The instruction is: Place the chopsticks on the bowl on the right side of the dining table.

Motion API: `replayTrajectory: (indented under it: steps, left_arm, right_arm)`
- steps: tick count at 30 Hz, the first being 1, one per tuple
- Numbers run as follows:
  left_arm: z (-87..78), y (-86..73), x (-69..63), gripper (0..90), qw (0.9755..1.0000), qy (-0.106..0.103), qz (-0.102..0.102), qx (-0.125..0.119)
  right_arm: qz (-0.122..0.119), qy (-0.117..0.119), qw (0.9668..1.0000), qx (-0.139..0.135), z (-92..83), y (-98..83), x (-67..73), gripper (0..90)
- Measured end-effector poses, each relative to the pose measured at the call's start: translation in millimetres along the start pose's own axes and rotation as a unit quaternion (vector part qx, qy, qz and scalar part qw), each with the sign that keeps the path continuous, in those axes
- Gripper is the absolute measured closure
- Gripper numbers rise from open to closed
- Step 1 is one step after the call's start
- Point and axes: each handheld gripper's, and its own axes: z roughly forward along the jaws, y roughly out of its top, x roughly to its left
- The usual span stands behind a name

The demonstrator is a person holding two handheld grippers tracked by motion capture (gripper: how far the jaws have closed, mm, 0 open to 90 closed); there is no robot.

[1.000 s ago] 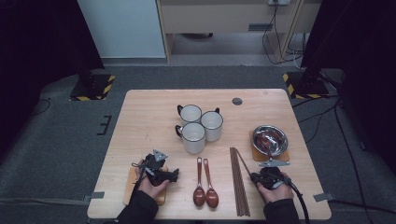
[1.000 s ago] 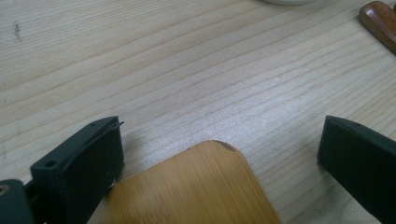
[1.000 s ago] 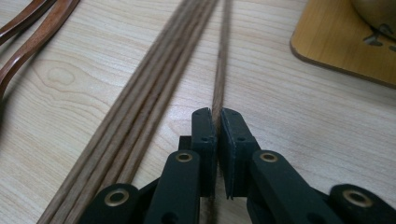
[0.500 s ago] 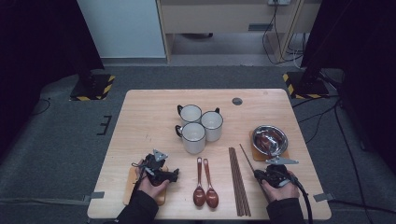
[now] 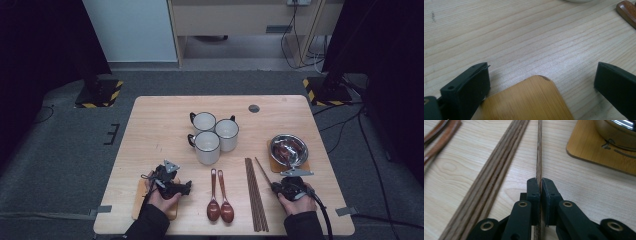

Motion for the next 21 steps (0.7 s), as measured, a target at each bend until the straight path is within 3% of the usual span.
replayTrajectory:
  steps: [15, 21]
  left_arm:
    - [0.0, 0.0, 0.0, 0.0, 1.0, 0.0, 0.0, 0.0]
    - [0.0, 0.0, 0.0, 0.0, 1.0, 0.0, 0.0, 0.0]
  right_arm:
    - [-0.025, -0.023, 0.9994, -0.005, 2.3, -6.8, 3.0, 84.1]
    - [-0.007, -0.012, 0.9999, -0.006, 1.4, -7.6, 0.9, 85.2]
